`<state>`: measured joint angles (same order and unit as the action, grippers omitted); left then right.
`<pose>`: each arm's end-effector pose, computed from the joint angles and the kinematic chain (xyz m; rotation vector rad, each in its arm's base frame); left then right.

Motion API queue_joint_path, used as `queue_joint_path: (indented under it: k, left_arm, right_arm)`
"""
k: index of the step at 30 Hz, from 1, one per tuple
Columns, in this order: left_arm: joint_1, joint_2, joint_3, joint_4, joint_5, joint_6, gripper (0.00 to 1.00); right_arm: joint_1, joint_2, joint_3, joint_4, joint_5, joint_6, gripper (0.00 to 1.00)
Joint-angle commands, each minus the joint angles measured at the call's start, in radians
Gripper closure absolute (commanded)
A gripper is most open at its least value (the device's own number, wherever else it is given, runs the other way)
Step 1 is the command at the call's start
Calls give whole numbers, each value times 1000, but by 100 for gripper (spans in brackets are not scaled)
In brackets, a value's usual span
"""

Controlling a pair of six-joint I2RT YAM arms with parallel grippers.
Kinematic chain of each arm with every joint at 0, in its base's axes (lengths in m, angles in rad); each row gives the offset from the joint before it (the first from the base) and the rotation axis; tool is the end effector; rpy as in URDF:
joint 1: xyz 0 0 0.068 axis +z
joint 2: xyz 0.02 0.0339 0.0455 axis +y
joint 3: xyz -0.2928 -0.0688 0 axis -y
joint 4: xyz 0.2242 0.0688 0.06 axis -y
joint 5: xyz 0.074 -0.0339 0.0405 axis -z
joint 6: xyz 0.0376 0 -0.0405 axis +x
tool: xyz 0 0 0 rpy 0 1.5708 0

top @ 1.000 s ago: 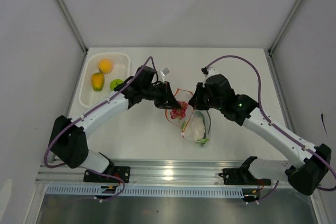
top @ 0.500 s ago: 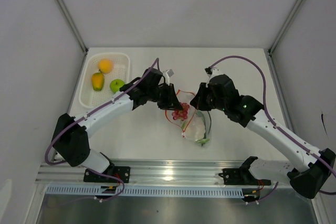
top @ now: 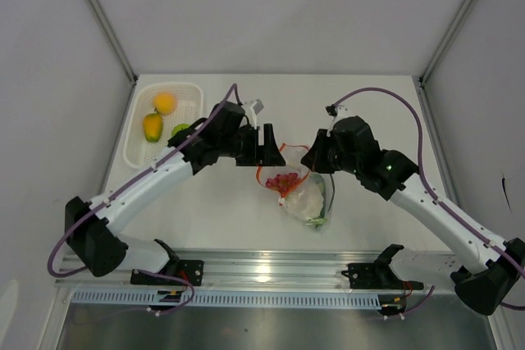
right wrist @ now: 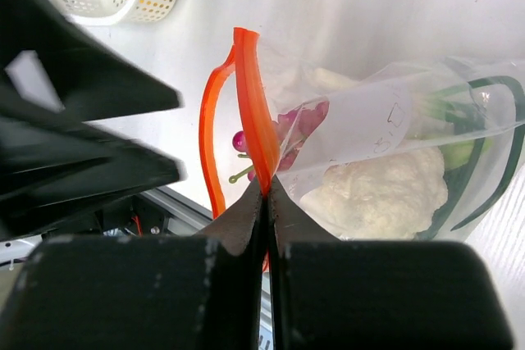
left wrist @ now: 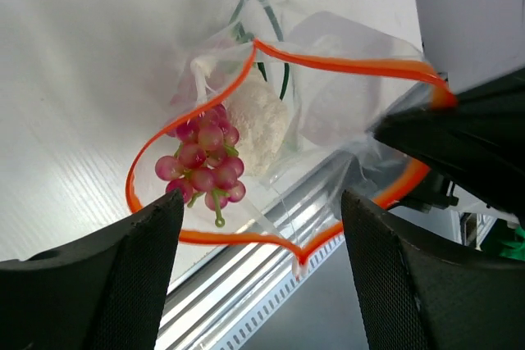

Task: Place the food in the zip-top bag and seal the zipper
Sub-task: Place the fake fruit in the zipper food storage bag, then adjust the zipper food storage bag at the center of the board.

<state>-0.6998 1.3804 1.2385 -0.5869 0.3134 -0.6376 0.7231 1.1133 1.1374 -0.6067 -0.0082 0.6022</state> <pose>0.2044 -0.1872 0.3556 0.2527 2.4756 -0.9968 0.1547 0.1369 0.3802 -0.1413 2.2526 0.7552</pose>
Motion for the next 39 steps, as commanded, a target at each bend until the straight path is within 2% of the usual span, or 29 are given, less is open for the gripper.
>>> queue_joint_path:
  k: [1,7,15,20,27,29,32,35,36,39]
  left_arm:
    - [-6,-110,55,-57,-79,52,21]
    - [-4,-190,0,-79,-158,67,20]
    - [-4,-106,-85,-70,-200,46,23]
    - [-6,-34,-71,-50,-181,33,31]
    - [-4,35,-44,-22,-149,15,55]
    - [-4,49,-44,-13,-122,10,58]
    - [-6,51,-34,1,-97,3,70]
    - [-4,43,-19,10,-53,0,88]
    - [-4,40,7,9,-28,0,99]
    - [-9,20,53,10,38,0,99]
  right_arm:
    - [-8,-27,35,22,-10,2,100]
    - [-19,-35,50,2,-12,-7,100]
    - [-28,-64,55,-13,-18,-13,100]
    - [-30,-84,50,-25,-16,-12,100]
    - [-30,-116,36,-33,-6,-4,100]
    - [-30,-121,30,-28,-6,-4,100]
    - [-31,-116,21,-24,-4,-2,100]
    - [-33,-113,9,-15,5,-2,100]
    - [-33,-112,7,-13,8,-4,100]
    - [-37,-109,-2,-15,60,-4,100]
